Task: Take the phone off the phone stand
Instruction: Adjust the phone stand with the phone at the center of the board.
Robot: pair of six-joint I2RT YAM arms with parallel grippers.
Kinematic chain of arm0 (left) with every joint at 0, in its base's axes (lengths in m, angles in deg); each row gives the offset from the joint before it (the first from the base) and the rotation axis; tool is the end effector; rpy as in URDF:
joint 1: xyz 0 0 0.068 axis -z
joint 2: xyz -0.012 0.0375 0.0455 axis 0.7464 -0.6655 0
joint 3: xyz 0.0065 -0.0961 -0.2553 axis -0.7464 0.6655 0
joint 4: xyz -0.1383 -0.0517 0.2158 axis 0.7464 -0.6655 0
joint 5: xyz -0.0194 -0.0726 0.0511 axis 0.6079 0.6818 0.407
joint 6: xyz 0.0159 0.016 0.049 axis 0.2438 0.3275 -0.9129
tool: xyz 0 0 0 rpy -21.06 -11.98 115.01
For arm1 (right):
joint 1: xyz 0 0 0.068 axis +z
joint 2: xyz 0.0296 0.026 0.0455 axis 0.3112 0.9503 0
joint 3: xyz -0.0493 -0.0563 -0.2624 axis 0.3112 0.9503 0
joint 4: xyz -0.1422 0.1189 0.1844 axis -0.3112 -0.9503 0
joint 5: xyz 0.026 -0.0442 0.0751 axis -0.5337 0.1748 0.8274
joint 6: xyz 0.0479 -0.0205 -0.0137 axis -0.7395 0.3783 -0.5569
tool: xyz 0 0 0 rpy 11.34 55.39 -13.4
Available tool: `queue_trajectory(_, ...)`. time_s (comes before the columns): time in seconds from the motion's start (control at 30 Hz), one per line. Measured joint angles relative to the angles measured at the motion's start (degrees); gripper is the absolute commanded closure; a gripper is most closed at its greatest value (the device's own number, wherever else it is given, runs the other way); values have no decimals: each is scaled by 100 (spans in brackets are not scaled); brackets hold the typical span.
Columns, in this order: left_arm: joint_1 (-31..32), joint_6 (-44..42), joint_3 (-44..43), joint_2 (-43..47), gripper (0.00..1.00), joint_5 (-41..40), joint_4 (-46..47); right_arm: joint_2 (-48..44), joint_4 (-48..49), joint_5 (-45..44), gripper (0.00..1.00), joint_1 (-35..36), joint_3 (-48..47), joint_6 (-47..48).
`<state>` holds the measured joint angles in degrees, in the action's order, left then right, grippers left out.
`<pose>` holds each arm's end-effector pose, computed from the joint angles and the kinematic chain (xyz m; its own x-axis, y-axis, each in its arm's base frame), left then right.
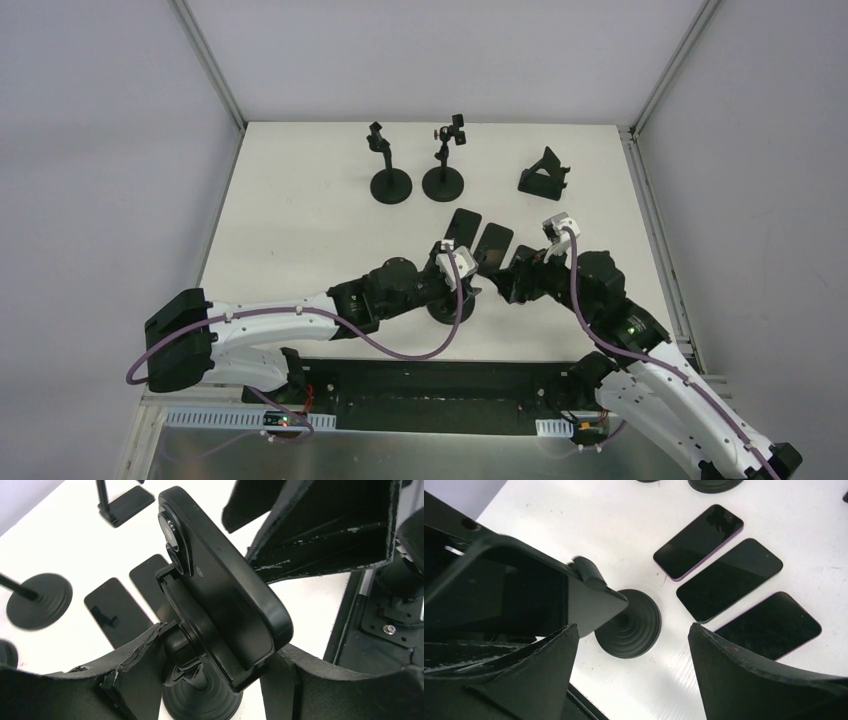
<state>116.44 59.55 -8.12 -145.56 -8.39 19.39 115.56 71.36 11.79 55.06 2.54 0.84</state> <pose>0.1089 -0.2607 0.2839 0.0432 0.1022 -0.9938 0.8810 0.4652 0.0861 0.1156 0.0901 0.2944 -0.1954 -0.1062 -0.9750 -0.6523 0.7564 0.0484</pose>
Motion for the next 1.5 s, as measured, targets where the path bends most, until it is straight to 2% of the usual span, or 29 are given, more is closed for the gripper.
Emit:
queue_trajectory(0.03, -2, -85, 0, -26, 100, 118, 50, -48, 9, 26, 16, 0, 0, 9)
queue_trajectory(0.27, -181, -389, 0, -184, 100, 944, 343, -463, 212, 310, 15, -7, 20, 214)
queue_trajectory(0.57, -704, -155, 33, -374, 100, 1926, 697, -581, 304, 352, 15, -9, 92, 304)
queue_trajectory(0.87, -927, -31, 109, -780, 100, 2874, 1563, -678, 304, 275, 15, -9, 98, 369)
queue_trajectory(1.0, -975, 59, 192, -876, 76, 3018, 1923, -691, 317, 201, 15, -9, 98, 398)
queue_trajectory(1.1, -977, 92, 223, -918, 51, 3021, 2057, -686, 319, 149, 15, -9, 98, 407)
queue_trajectory(1.13, -977, 101, 243, -918, 38, 3018, 2098, -686, 319, 131, 15, -9, 98, 407)
queue_trajectory(1.17, -977, 105, 258, -918, 34, 3018, 2135, -686, 319, 103, 15, -9, 98, 407)
queue_trajectory(1.27, -975, 155, 282, -933, 31, 3021, 2140, -686, 319, 81, 15, -9, 98, 407)
queue_trajectory(1.3, -975, 179, 297, -960, 19, 3029, 2120, -686, 319, 79, 15, -9, 98, 407)
queue_trajectory(1.33, -975, 203, 313, -999, 13, 3034, 2107, -686, 319, 79, 15, -9, 98, 407)
queue_trajectory(1.37, -975, 223, 332, -1034, 3, 3045, 2065, -686, 319, 79, 15, -9, 98, 407)
queue_trajectory(1.5, -973, 319, 378, -1143, 1, 3165, 1956, -686, 317, 76, 15, -9, 98, 404)
